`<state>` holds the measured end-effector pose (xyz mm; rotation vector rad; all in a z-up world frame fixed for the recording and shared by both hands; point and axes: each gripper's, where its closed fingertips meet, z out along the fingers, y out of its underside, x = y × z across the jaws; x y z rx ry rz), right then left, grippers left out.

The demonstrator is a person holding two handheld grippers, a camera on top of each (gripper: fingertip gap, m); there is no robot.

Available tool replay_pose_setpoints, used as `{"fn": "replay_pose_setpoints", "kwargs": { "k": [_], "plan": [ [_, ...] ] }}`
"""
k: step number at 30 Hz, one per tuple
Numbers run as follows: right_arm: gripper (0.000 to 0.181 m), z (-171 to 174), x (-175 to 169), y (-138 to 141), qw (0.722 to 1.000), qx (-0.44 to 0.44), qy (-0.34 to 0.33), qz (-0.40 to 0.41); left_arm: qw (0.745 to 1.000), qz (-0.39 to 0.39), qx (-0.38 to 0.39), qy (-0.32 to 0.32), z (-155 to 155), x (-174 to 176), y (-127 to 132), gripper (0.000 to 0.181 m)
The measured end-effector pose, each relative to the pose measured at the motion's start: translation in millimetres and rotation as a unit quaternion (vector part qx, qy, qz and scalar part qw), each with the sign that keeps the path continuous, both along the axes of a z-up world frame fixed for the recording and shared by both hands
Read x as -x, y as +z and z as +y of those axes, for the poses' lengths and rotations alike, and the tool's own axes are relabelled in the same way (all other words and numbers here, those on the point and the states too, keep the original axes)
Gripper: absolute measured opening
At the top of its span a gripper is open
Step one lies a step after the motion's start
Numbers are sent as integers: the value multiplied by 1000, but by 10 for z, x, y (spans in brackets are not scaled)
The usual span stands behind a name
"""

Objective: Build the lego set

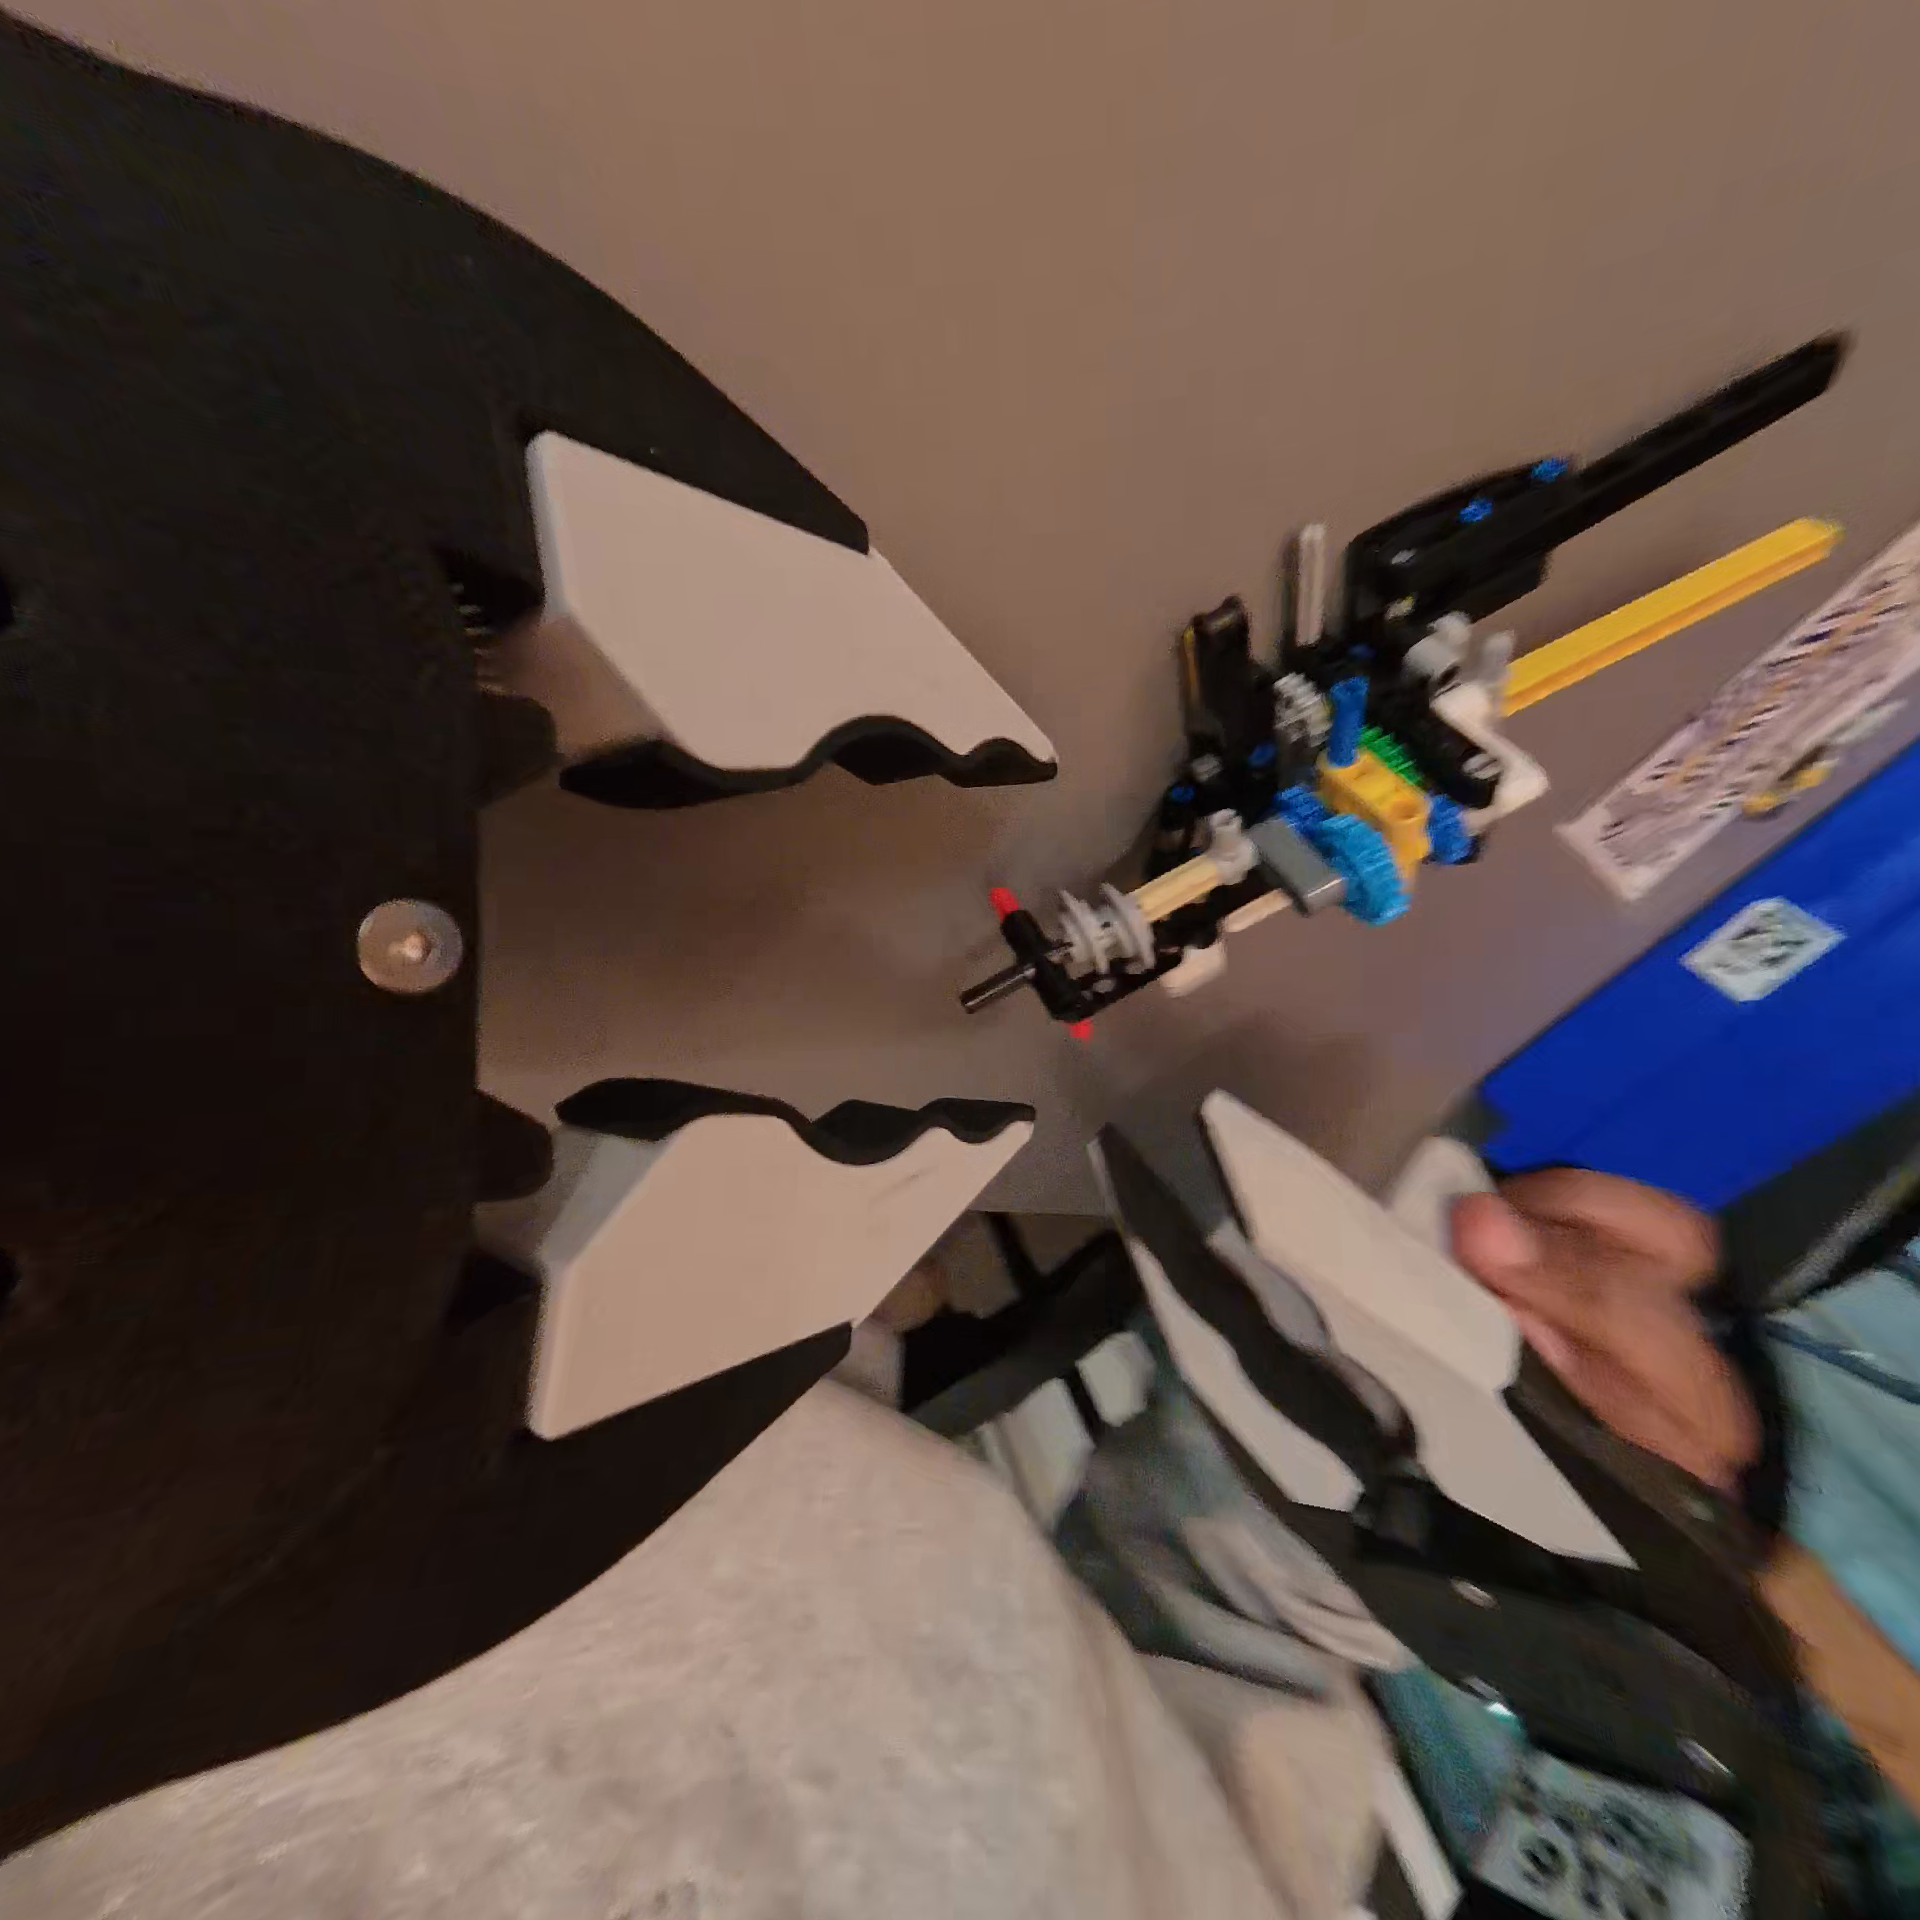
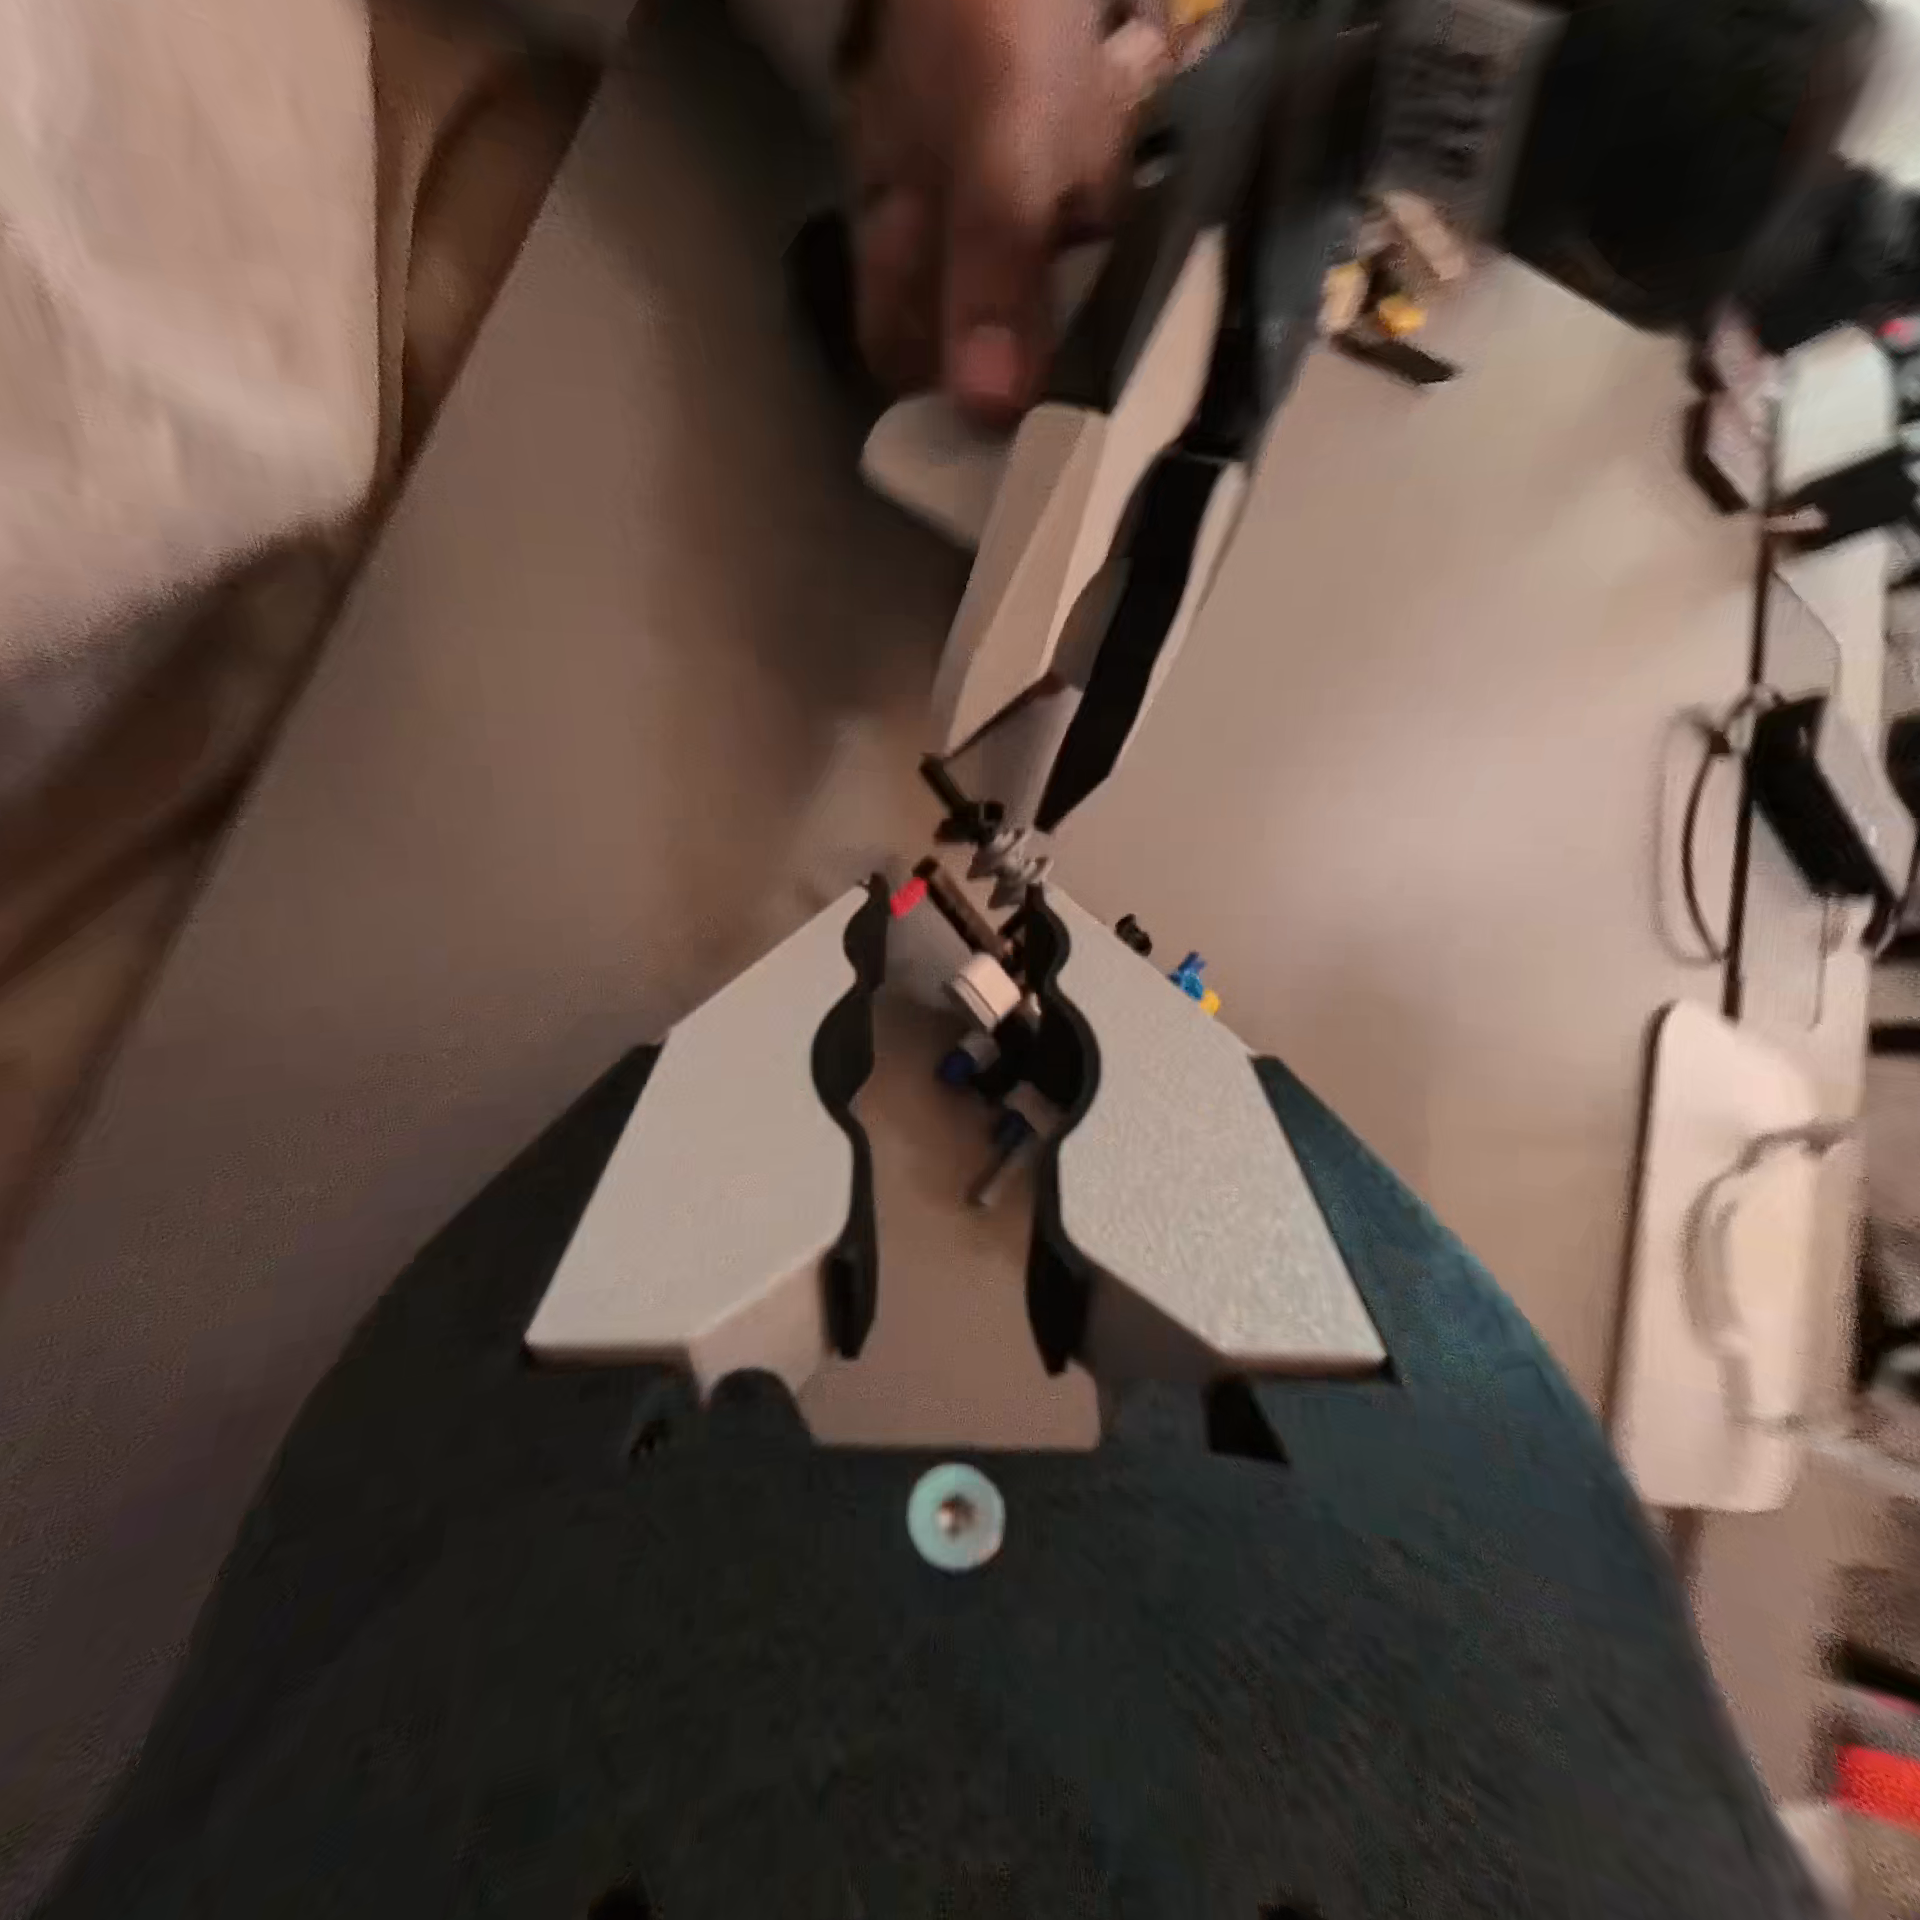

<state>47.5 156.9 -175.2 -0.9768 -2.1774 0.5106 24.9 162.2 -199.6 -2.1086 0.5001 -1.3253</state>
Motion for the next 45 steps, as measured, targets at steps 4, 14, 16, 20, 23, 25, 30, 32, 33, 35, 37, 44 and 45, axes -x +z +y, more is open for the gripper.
{"fn": "replay_pose_setpoints", "kwargs": {
  "k": [4,14,16,20,23,25,30,32,33,35,37,44,45],
  "plan": [
    [27,75,-38,-162,982,-91,120,-113,998,29,-11,-56,-59,-105,-48,60],
    [22,32,-6,-386,941,-74,233,-234,988,20,12,-154,-158,-194,-72,50],
    [17,27,5,-383,941,-62,232,-237,988,19,12,-151,-153,-186,-73,44],
    [17,21,21,-354,945,-30,222,-237,989,10,18,-145,-143,-115,-59,36],
    [17,0,34,-358,947,-20,221,-231,990,5,19,-138,-129,-37,-44,28],
    [17,-7,44,-360,948,-18,222,-229,991,-4,21,-133,-118,-1,-27,23],
    [17,-4,55,-351,949,-11,221,-226,991,-2,27,-132,-110,-1,-40,10],
    [17,8,55,-354,949,-16,221,-226,991,0,27,-127,-94,0,-45,10],
    [17,14,58,-354,949,-18,221,-225,992,-2,27,-124,-83,4,-41,10],
    [17,17,65,-349,949,-18,220,-223,993,-4,28,-114,-54,14,-38,7],
    [17,13,73,-347,950,-14,219,-221,994,-3,33,-102,-15,23,-49,8],
    [16,-12,78,-346,950,-11,224,-219,998,24,32,-55,64,20,-117,15],
    [16,-11,79,-345,950,-12,224,-218,998,28,30,-44,77,33,-125,19]
  ]
}}
